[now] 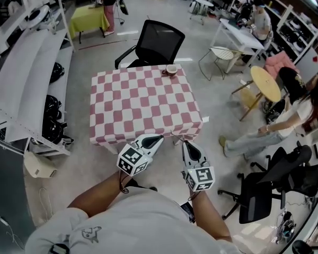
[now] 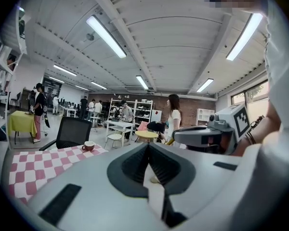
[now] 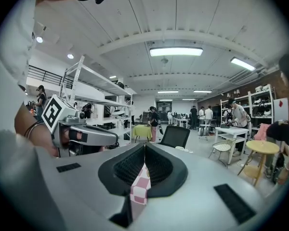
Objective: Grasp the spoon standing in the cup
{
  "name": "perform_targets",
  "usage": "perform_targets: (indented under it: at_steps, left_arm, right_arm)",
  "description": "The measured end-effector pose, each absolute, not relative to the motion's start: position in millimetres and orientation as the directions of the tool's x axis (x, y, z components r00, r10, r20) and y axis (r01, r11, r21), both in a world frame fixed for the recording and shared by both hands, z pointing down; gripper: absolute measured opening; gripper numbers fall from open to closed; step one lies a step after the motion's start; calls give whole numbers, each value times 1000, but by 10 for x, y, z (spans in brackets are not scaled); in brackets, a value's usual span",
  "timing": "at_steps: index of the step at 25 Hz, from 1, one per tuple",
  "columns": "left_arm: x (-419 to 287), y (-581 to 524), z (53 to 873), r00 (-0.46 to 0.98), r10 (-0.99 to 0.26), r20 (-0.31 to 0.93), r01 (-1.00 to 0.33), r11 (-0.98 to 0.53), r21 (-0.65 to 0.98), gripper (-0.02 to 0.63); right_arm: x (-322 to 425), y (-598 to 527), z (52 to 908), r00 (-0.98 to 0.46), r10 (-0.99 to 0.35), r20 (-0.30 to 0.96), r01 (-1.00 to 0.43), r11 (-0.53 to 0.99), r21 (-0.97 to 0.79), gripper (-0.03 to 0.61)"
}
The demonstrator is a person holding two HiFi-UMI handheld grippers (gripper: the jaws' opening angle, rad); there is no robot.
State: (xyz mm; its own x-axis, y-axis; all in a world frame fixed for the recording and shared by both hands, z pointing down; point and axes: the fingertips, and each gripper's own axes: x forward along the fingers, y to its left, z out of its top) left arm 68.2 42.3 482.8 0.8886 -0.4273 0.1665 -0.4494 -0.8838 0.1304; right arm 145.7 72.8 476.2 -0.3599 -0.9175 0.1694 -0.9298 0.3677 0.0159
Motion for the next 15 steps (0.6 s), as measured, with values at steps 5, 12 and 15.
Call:
perform_targets:
  at_steps: [5, 12, 15]
  left_arm:
    - [765, 485, 4789, 890, -425, 168, -446, -887, 120, 11]
    - [794, 498, 4796, 891, -421, 171, -442, -890, 113, 11]
    - [791, 487, 4793, 890, -422, 172, -443, -889, 112, 11]
  right_arm:
    - [1498, 800, 4691, -366, -918, 155, -928, 372, 12, 32]
    - [1531, 803, 4663, -362, -920, 148, -930, 367, 11, 34]
    - [1524, 794, 4656, -364, -920, 146, -929, 369, 7, 32]
